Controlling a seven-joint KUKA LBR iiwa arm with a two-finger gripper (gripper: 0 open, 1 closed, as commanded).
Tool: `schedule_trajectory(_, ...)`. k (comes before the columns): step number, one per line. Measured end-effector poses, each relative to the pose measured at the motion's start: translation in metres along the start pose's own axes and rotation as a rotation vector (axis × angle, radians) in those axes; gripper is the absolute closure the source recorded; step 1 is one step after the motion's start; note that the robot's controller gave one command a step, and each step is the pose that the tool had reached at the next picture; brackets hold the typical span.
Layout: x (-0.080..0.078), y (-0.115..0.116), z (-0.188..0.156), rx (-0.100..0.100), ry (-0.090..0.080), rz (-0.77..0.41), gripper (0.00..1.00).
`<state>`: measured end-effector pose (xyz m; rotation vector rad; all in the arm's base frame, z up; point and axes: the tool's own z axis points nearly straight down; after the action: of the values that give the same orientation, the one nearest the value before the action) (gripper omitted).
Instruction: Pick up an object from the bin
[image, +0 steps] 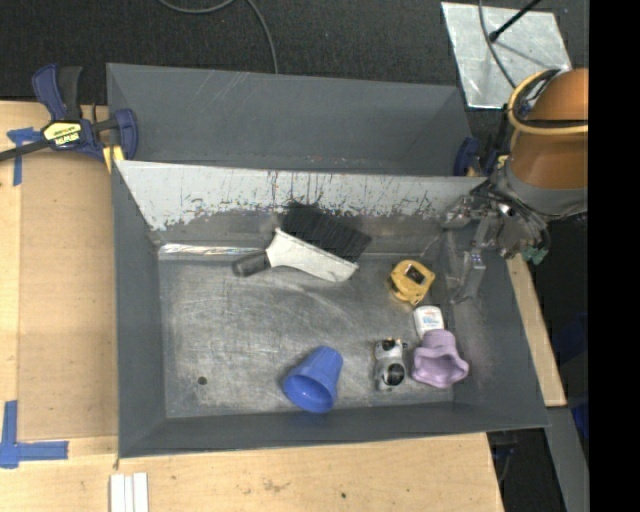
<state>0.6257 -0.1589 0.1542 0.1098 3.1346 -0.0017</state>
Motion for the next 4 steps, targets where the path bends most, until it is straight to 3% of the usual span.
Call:
schedule_trajectory(1, -0.001, 0.0, -0.001, 0.001, -0.002, -0.001, 0.0)
schedule_trajectory(2, 0.003, 0.003, 0.032, 0.001, -0.009, 0.122, 0.0)
schedule_trajectory(3, 0.016, 0.036, 0.083, 0.001, 0.001, 0.216, 0.0)
schedule_trajectory(4, 0.018, 0.033, 0.08, -0.001, -0.008, 0.263, 1.0)
